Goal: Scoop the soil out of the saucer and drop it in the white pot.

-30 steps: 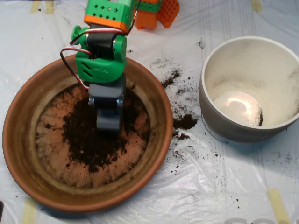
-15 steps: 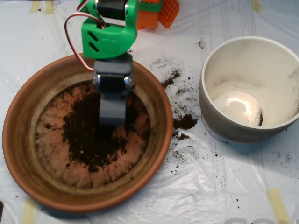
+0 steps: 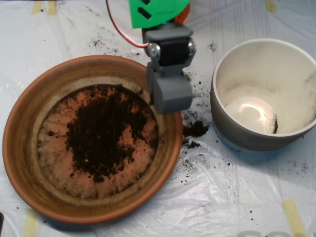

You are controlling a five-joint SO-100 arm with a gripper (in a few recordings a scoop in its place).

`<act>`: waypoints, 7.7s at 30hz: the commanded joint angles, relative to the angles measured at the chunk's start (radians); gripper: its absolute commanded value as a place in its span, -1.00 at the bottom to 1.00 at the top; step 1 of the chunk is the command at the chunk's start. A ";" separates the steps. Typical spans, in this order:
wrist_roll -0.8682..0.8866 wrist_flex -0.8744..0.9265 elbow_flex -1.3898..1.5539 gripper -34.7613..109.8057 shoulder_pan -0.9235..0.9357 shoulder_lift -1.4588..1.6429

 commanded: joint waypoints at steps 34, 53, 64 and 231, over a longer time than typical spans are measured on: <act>0.014 0.230 -0.537 -0.32 -0.460 -0.190; 0.009 0.380 -0.612 -0.10 -0.410 -0.196; 0.057 0.399 -0.620 -0.05 -0.417 -0.209; 0.132 0.348 -0.723 -0.53 -0.407 -0.284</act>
